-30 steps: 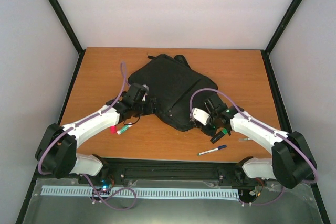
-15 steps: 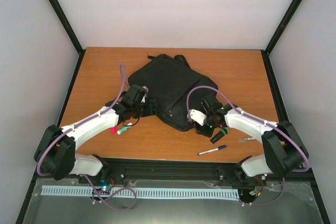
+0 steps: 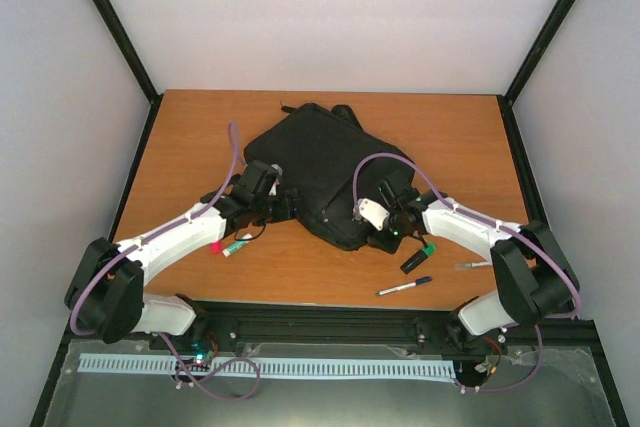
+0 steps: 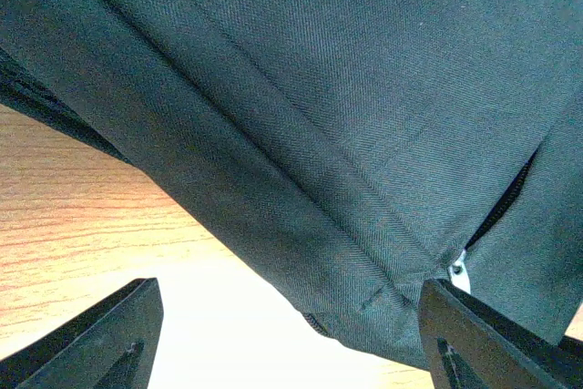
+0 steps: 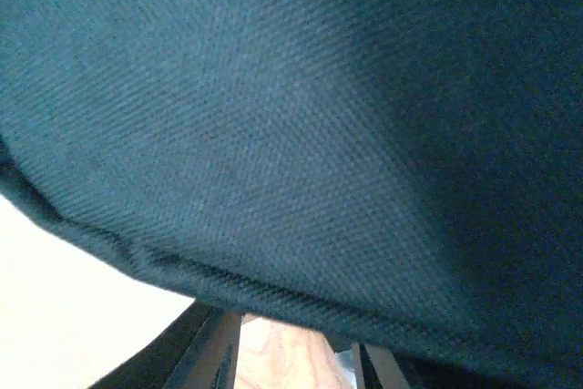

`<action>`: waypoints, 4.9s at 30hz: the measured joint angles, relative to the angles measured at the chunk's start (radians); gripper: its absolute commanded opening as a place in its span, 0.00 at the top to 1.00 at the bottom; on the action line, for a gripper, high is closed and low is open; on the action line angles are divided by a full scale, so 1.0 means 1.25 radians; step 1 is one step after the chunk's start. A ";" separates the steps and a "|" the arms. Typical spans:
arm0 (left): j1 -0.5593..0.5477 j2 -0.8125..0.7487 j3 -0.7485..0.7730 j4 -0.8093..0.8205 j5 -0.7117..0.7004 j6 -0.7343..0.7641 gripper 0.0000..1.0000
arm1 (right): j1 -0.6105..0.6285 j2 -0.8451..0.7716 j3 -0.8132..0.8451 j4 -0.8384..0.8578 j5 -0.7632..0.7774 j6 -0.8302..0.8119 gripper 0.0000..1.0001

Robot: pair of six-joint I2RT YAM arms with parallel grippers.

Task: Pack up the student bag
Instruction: Zip the student bag at the center of the board.

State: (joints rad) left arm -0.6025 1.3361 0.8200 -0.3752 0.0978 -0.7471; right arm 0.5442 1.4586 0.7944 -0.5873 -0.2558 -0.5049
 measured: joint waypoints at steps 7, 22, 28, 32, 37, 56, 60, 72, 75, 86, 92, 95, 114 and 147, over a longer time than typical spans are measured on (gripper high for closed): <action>0.000 0.000 0.000 0.000 -0.001 -0.002 0.21 | 0.000 0.023 0.009 0.009 0.020 0.020 0.79; 0.000 0.000 -0.004 0.000 -0.002 -0.007 0.21 | 0.000 0.001 0.002 0.013 0.064 0.028 0.64; 0.000 0.000 -0.005 0.000 -0.003 -0.007 0.21 | 0.000 -0.007 -0.002 0.013 0.073 0.028 0.72; 0.000 0.000 -0.005 0.001 -0.003 -0.007 0.21 | 0.002 -0.007 -0.004 0.011 0.071 0.025 0.74; 0.000 0.000 -0.005 0.001 -0.004 -0.007 0.21 | 0.008 -0.007 -0.005 0.012 0.074 0.025 0.74; 0.000 0.004 -0.010 0.002 0.018 -0.026 0.26 | 0.022 -0.047 -0.014 0.017 0.183 0.018 0.93; -0.010 0.004 -0.019 0.016 0.047 -0.049 0.30 | 0.023 -0.060 -0.014 -0.002 0.172 -0.003 0.94; -0.136 0.063 0.006 0.065 0.096 -0.131 0.30 | 0.033 -0.059 0.054 -0.118 0.088 -0.048 0.97; -0.147 0.081 0.007 0.077 0.096 -0.156 0.30 | 0.033 -0.052 0.056 -0.119 0.087 -0.032 0.90; -0.150 0.117 0.007 0.128 0.093 -0.196 0.30 | 0.033 -0.005 0.054 -0.103 0.084 0.022 0.74; -0.150 0.123 0.007 0.136 0.093 -0.198 0.30 | 0.033 0.038 0.054 -0.080 0.085 0.034 0.74; -0.150 0.123 0.007 0.137 0.093 -0.201 0.30 | 0.033 0.054 0.054 -0.060 0.091 0.037 0.85; -0.186 0.135 0.007 0.169 0.092 -0.218 0.34 | 0.033 -0.011 0.038 -0.079 0.082 0.027 0.97; -0.198 0.092 -0.009 0.104 0.052 -0.189 0.99 | -0.114 -0.025 0.049 -0.114 0.055 -0.067 0.97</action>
State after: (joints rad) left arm -0.8501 1.4513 0.8089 -0.2447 0.1627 -0.9833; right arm 0.4011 1.4269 0.8562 -0.7300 -0.1875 -0.5892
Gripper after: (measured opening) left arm 0.010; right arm 0.029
